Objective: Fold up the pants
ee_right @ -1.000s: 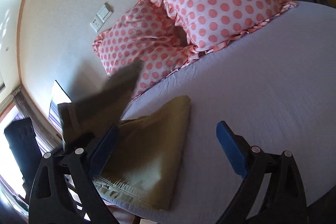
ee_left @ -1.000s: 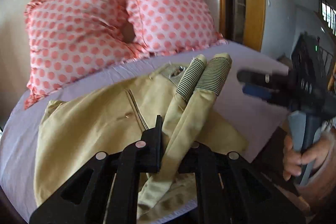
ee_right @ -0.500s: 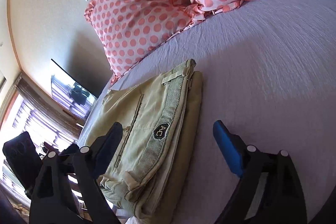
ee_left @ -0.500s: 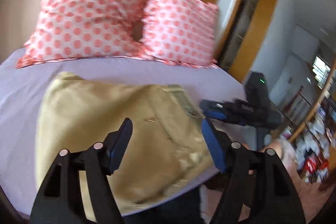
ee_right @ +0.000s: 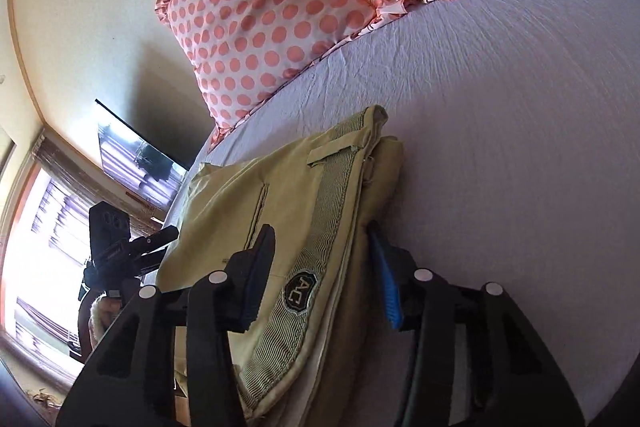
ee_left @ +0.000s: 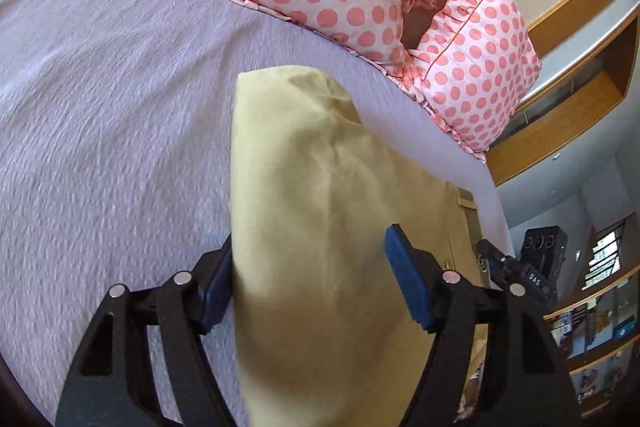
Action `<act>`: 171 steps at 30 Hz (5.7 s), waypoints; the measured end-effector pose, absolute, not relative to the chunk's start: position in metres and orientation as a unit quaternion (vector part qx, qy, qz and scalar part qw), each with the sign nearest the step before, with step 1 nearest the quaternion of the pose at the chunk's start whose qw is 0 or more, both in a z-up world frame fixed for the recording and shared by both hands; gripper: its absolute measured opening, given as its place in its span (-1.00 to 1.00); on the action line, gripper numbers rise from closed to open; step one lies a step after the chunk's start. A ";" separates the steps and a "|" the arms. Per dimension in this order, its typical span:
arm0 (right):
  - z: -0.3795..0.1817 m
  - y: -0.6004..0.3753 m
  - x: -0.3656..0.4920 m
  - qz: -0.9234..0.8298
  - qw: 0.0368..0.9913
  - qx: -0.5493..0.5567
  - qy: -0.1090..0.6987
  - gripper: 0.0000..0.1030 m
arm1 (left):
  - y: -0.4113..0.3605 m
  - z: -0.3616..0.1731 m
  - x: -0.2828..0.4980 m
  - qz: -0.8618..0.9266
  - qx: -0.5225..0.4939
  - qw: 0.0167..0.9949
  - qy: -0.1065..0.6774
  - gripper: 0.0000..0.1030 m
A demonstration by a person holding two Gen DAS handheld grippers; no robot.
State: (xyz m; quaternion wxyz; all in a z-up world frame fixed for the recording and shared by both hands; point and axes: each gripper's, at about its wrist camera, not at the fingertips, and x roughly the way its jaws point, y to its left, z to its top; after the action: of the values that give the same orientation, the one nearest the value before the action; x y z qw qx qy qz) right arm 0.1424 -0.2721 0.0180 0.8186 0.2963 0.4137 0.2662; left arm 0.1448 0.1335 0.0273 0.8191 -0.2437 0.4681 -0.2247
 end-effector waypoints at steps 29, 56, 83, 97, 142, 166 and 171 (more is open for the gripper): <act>0.077 -0.276 0.192 0.247 0.859 0.268 0.359 0.70 | 0.080 0.085 0.172 -0.217 -0.188 0.886 0.365 0.32; 0.027 -0.161 0.046 0.037 0.938 0.001 0.345 0.97 | 0.034 0.014 0.031 -0.027 0.021 0.933 0.358 0.96; 0.021 -0.159 0.035 0.013 0.951 0.009 0.308 0.97 | 0.034 0.008 0.019 -0.025 0.024 0.952 0.305 0.97; 0.021 -0.158 0.035 0.013 0.951 0.009 0.308 0.97 | 0.033 0.008 0.019 -0.024 0.024 0.952 0.305 0.97; 0.021 -0.158 0.035 0.012 0.952 0.009 0.307 0.97 | 0.031 0.012 0.024 -0.023 0.024 0.945 0.327 0.97; 0.021 -0.158 0.035 0.012 0.952 0.009 0.306 0.97 | 0.029 0.013 0.026 -0.021 0.022 0.944 0.328 0.97; 0.021 -0.158 0.035 0.012 0.952 0.009 0.306 0.97 | 0.029 0.012 0.026 -0.021 0.022 0.944 0.328 0.97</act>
State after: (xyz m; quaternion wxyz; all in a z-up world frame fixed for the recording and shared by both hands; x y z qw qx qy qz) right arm 0.0348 -0.1579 0.0206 0.9519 0.0092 0.3059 0.0117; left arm 0.0260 0.0293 0.0125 0.9441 0.0218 0.3282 -0.0211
